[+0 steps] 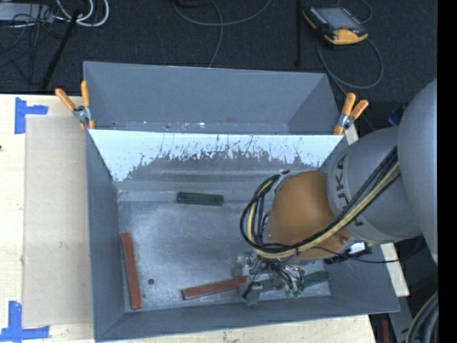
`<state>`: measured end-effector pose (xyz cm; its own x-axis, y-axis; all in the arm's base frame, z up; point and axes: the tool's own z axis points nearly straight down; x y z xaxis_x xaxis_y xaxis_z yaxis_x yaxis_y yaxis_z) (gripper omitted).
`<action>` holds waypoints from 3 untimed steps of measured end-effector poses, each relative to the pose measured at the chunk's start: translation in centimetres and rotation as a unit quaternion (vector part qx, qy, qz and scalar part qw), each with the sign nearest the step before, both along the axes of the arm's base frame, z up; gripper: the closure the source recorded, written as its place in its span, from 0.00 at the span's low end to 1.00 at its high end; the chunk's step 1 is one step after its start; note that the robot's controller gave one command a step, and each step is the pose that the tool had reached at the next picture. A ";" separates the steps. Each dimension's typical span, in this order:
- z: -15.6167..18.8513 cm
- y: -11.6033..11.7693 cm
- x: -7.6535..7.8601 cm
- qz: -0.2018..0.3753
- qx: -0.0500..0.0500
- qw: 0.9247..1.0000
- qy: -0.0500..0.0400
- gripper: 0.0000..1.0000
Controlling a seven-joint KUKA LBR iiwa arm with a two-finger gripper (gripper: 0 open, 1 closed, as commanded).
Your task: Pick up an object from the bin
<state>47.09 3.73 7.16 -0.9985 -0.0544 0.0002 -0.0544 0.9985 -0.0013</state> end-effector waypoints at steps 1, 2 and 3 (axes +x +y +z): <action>13.1 -1.2 1.6 0.012 0.001 1.000 -0.004 1.00; 12.7 -1.2 1.4 0.012 0.001 1.000 0.000 0.00; 0.0 1.3 2.6 0.122 0.001 0.993 0.003 0.00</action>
Offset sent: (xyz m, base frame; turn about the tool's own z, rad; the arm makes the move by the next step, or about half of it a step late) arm 0.0133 -0.0124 0.1273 -0.0264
